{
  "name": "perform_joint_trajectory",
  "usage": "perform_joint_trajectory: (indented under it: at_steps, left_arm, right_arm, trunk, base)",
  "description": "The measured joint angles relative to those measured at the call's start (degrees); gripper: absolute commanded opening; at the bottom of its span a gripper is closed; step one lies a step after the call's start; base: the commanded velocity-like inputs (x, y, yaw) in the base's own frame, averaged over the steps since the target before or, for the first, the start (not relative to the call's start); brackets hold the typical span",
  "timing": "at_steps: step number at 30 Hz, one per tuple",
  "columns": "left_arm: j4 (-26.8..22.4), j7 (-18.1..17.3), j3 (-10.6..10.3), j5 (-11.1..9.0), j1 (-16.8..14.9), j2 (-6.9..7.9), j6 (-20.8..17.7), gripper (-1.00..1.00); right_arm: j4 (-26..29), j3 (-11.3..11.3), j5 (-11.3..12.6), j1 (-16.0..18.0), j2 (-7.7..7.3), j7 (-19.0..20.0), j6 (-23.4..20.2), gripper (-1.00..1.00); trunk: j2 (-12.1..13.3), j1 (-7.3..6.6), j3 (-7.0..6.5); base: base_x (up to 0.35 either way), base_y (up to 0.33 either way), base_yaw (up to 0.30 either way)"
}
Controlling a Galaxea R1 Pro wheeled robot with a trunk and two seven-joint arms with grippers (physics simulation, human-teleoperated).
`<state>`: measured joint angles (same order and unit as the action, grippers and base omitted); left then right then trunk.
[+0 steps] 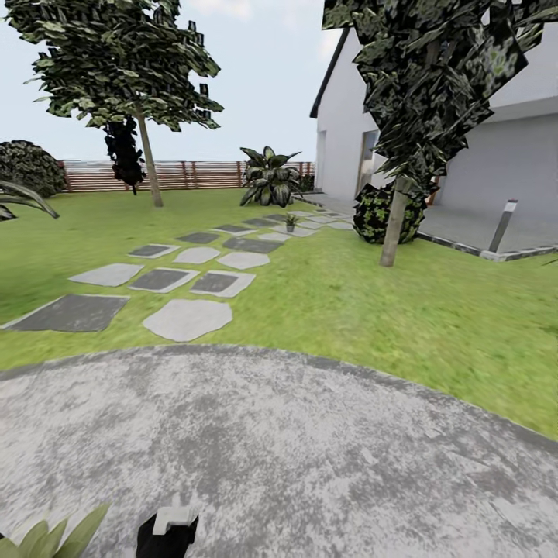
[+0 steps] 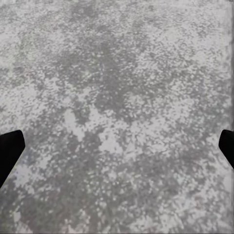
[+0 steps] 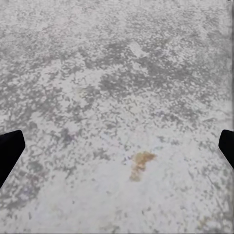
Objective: Pick up the pesticide atomizer in the garden and spray insectifuge to fully cover both potted plants in the garden.
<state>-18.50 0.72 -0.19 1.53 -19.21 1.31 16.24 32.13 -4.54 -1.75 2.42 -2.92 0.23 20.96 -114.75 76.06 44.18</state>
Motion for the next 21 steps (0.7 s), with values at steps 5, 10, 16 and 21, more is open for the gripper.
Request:
perform_joint_trajectory:
  at_steps: [5, 10, 16, 21]
  left_arm:
    - [0.0, 0.0, -0.04, 0.05, 0.0, -0.04, 0.0, 1.0]
    - [0.0, 0.0, 0.0, 0.05, 0.0, -0.02, 0.0, 1.0]
    - [0.0, 0.0, 0.02, -0.01, 0.0, 0.0, 0.0, 1.0]
    - [0.0, 0.0, 0.03, -0.02, 0.0, 0.0, 0.0, 1.0]
  right_arm:
    - [0.02, 0.0, 0.0, -0.01, 0.0, -0.02, -0.03, 1.0]
    - [0.08, 0.0, 0.0, 0.0, 0.0, 0.0, -0.05, 1.0]
    - [0.09, 0.0, -0.01, -0.01, 0.07, 0.01, -0.05, 1.0]
    - [0.09, 0.0, -0.01, -0.01, 0.09, 0.08, -0.05, 1.0]
  trunk:
    - [0.0, 0.0, 0.0]
    - [0.0, 0.0, 0.0]
    - [0.0, 0.0, 0.0]
    - [0.0, 0.0, 0.0]
  base:
    - [0.308, -0.136, -0.003]
    - [0.309, -0.135, 0.0]
    - [0.309, -0.135, 0.0]
    - [0.31, -0.134, 0.0]
